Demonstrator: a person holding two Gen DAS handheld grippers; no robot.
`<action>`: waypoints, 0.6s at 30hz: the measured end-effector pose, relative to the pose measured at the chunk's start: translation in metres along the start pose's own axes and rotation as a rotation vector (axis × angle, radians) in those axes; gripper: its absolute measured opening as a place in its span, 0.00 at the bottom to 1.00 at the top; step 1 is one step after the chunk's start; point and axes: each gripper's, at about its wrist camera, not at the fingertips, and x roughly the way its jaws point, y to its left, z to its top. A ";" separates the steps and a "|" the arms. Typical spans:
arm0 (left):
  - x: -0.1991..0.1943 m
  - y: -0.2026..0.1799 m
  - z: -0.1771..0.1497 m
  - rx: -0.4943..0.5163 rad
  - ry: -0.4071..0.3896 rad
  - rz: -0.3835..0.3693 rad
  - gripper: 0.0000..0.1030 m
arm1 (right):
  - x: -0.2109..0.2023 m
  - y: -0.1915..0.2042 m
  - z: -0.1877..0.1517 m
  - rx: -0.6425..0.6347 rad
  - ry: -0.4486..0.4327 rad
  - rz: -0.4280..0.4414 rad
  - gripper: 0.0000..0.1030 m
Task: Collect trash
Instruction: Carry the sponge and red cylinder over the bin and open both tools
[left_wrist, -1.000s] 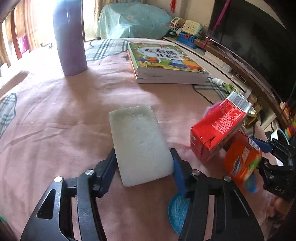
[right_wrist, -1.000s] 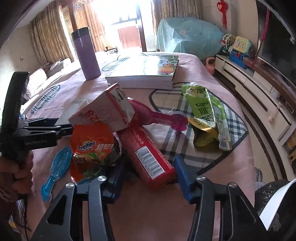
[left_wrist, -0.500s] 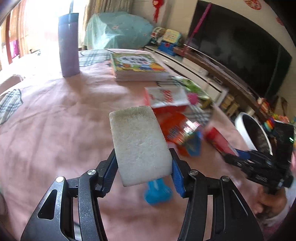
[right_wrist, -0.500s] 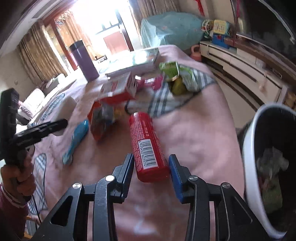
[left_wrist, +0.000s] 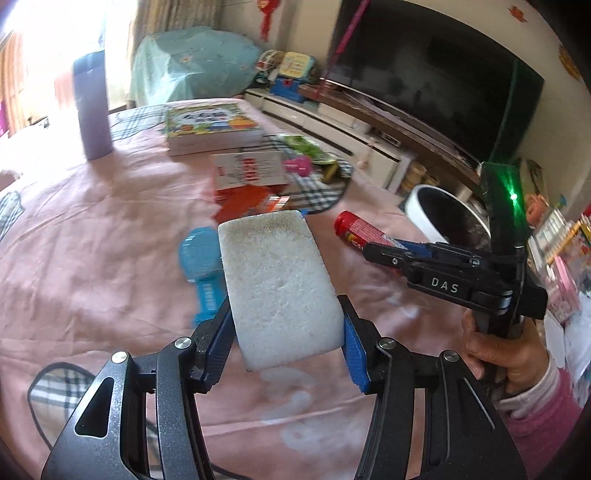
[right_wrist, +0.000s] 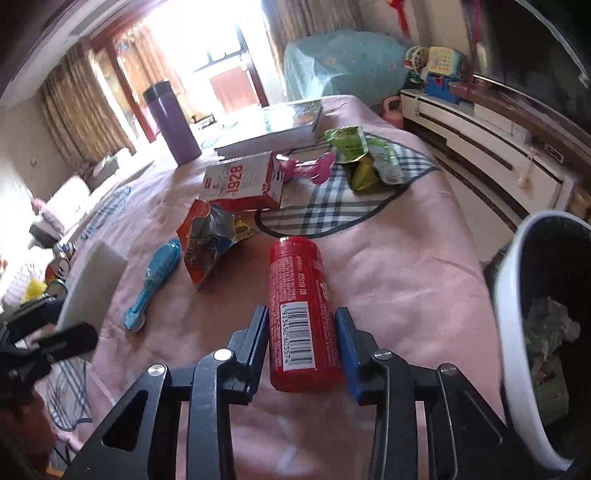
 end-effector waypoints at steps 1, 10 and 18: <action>0.000 -0.007 0.000 0.014 -0.001 -0.009 0.51 | -0.006 -0.001 -0.002 0.010 -0.011 0.000 0.34; 0.007 -0.062 0.007 0.108 -0.002 -0.093 0.51 | -0.082 -0.033 -0.023 0.128 -0.146 -0.023 0.33; 0.020 -0.110 0.017 0.197 0.006 -0.137 0.51 | -0.128 -0.067 -0.033 0.195 -0.221 -0.085 0.33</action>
